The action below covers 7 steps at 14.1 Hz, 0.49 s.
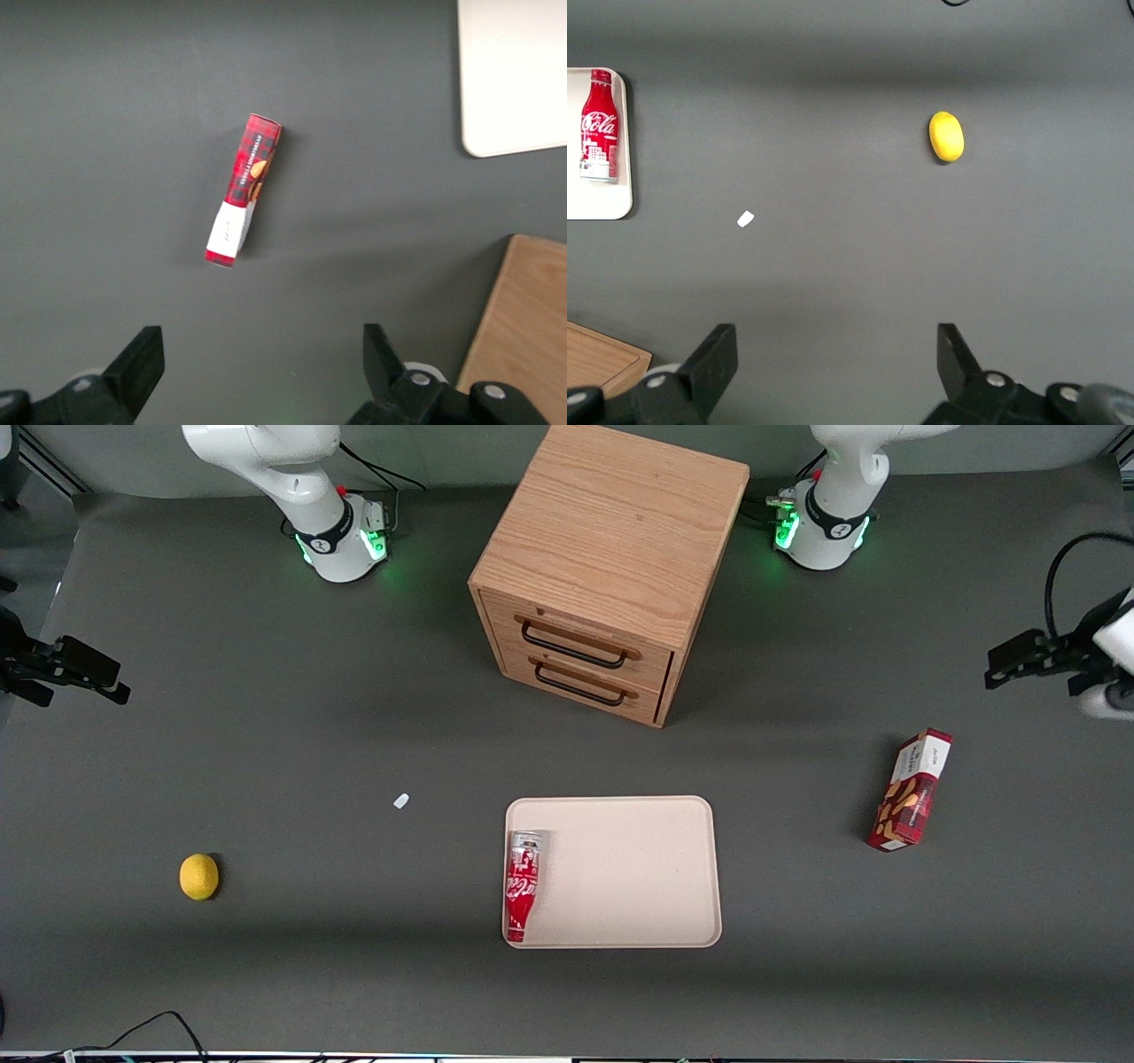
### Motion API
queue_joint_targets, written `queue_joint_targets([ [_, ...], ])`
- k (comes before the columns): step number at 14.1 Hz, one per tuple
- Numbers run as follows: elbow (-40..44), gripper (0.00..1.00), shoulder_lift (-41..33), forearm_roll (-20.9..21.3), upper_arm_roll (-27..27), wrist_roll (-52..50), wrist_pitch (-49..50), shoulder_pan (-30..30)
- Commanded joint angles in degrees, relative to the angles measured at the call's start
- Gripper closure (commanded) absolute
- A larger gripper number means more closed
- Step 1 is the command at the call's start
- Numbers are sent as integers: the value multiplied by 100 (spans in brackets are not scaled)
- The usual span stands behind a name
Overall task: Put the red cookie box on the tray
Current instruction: 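Move the open left gripper over the red plaid cookie box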
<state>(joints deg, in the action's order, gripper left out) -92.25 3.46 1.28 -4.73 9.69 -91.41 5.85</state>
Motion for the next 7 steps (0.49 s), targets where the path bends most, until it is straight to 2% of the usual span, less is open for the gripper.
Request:
queue_joint_targets([
  [1, -178, 0, 374, 179, -2, 524, -516, 30],
  [7, -1584, 0, 814, 390, 77, 1131, -2757, 91],
])
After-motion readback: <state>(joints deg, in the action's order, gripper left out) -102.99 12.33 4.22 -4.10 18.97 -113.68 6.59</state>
